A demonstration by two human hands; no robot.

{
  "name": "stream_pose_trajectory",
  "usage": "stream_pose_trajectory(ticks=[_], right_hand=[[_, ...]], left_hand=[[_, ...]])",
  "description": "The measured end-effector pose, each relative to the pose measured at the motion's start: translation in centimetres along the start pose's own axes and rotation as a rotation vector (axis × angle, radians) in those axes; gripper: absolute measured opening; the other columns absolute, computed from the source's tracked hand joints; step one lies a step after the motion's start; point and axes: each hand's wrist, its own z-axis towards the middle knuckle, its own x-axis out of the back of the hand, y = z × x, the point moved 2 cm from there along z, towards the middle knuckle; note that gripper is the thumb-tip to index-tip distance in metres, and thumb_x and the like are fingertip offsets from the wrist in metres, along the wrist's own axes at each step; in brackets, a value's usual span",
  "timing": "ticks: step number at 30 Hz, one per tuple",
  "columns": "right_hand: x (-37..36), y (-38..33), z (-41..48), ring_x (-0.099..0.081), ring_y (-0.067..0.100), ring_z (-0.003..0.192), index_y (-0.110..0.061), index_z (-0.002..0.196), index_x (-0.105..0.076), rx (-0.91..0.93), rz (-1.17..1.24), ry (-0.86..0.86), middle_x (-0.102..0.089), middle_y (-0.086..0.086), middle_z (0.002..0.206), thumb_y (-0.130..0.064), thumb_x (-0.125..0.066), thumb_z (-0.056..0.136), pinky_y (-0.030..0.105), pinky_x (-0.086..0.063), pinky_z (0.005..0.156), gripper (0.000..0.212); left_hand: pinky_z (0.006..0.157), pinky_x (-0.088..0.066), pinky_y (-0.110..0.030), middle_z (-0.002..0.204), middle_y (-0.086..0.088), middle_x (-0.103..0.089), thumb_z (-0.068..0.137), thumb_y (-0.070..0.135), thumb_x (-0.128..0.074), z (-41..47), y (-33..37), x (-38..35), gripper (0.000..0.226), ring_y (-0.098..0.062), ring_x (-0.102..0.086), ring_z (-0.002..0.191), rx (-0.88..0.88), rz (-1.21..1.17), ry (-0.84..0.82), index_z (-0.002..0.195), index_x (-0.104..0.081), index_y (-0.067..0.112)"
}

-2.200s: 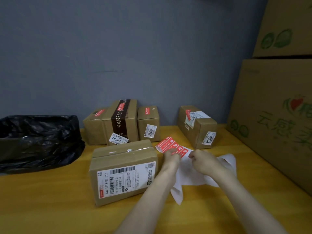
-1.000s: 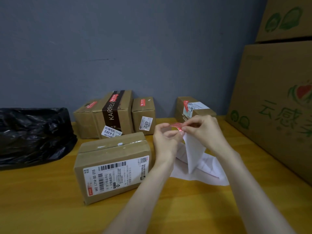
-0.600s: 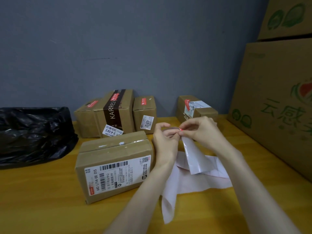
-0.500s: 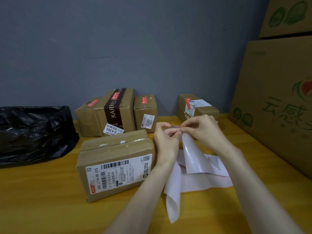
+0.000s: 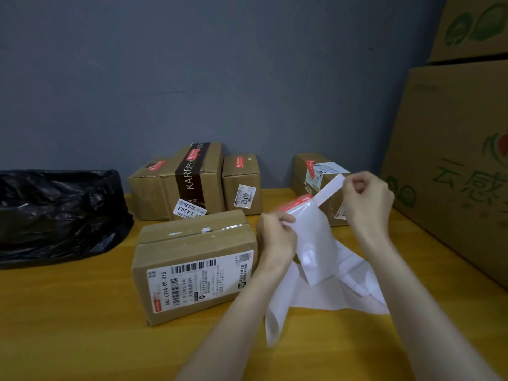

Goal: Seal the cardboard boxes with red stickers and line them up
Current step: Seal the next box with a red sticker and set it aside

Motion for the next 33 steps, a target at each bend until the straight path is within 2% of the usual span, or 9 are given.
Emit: stream_pose_trajectory(ticks=[5,9,14,16,18,20,24,28,33], right_hand=[[0.8,-0.6,0.3,-0.059,0.018,0.074,-0.006,0.095,-0.063,0.024,0.132,0.134,-0.067,0.008,0.083,-0.014,-0.048,0.094,-0.002,-0.036,0.057,0.017],[0.2,-1.2,0.2,-0.066,0.014,0.064,-0.013,0.085,-0.065,0.005,0.310,-0.035,-0.069,0.004,0.074,-0.011,-0.056,0.089,0.022,-0.053,0.061,0.010],[0.3,-2.8,0.0,-0.069,0.010,0.065,-0.012,0.078,-0.065,0.009,0.444,-0.175,-0.069,0.004,0.073,-0.002,-0.059,0.086,0.018,-0.055,0.062,0.014],[0.6,-3.4,0.0,-0.070,0.012,0.068,-0.009,0.079,-0.066,0.007,0.476,-0.218,-0.070,0.009,0.076,0.003,-0.058,0.085,0.022,-0.057,0.066,0.015],[0.9,-4.0,-0.1,-0.071,0.015,0.073,-0.008,0.081,-0.067,-0.001,0.509,-0.266,-0.071,0.014,0.081,0.004,-0.057,0.084,0.024,-0.058,0.071,0.016],[1.3,-4.7,-0.4,-0.071,0.017,0.078,-0.005,0.087,-0.069,0.011,0.526,-0.316,-0.071,0.014,0.085,-0.002,-0.058,0.086,0.027,-0.058,0.074,0.011],[2.2,-6.6,-1.3,-0.069,0.011,0.069,-0.006,0.088,-0.071,0.141,0.457,-0.328,-0.071,0.009,0.079,-0.017,-0.066,0.085,0.023,-0.056,0.069,0.012],[2.1,-9.9,-3.2,-0.061,0.003,0.064,-0.008,0.080,-0.066,0.288,0.362,-0.484,-0.064,0.000,0.072,-0.005,-0.070,0.078,0.017,-0.051,0.064,0.005],[0.6,-13.3,-6.0,-0.061,0.013,0.071,-0.018,0.078,-0.061,0.518,0.219,-0.628,-0.064,-0.001,0.075,-0.006,-0.070,0.078,0.027,-0.052,0.070,0.015]], left_hand=[[0.094,-0.048,-0.041,0.115,-0.019,-0.055,0.082,-0.004,-0.046,0.1,-1.0,-0.3,0.029,-0.035,-0.057,0.107,0.088,0.096,-0.104,0.094,-0.067,0.011],[0.100,-0.039,-0.027,0.105,-0.003,-0.032,0.088,0.001,-0.047,-0.9,0.4,-0.3,0.026,-0.025,-0.043,0.110,-0.021,0.144,-0.119,0.092,-0.067,0.017],[0.096,-0.041,-0.049,0.090,0.009,-0.031,0.083,0.003,-0.046,-2.1,4.4,0.6,0.032,-0.020,-0.054,0.091,-0.178,0.002,-0.044,0.075,-0.049,0.033],[0.093,-0.044,-0.039,0.089,0.011,-0.034,0.084,0.002,-0.046,-2.7,6.4,1.2,0.031,-0.001,-0.053,0.073,-0.259,-0.108,-0.008,0.077,-0.049,0.032],[0.079,-0.037,-0.008,0.089,0.009,-0.036,0.087,0.001,-0.047,-3.3,8.5,2.2,0.023,0.013,-0.046,0.070,-0.356,-0.170,0.001,0.086,-0.052,0.023],[0.070,-0.033,-0.001,0.089,0.008,-0.037,0.088,0.002,-0.048,-3.4,9.7,3.5,0.019,0.017,-0.042,0.072,-0.404,-0.202,0.005,0.091,-0.051,0.020],[0.077,-0.037,-0.015,0.090,0.009,-0.038,0.090,0.015,-0.055,-3.0,10.0,7.1,0.013,-0.001,-0.044,0.080,-0.364,-0.157,-0.013,0.098,-0.048,0.023],[0.082,-0.041,-0.022,0.110,0.003,-0.043,0.084,0.040,-0.063,-1.6,9.4,12.4,0.041,-0.007,-0.048,0.086,-0.348,0.041,-0.084,0.120,-0.046,0.029],[0.070,-0.050,-0.019,0.075,0.010,-0.067,0.078,0.016,-0.073,-1.3,9.3,17.8,0.006,-0.001,-0.061,0.067,-0.441,0.184,-0.092,0.080,-0.070,0.020]])
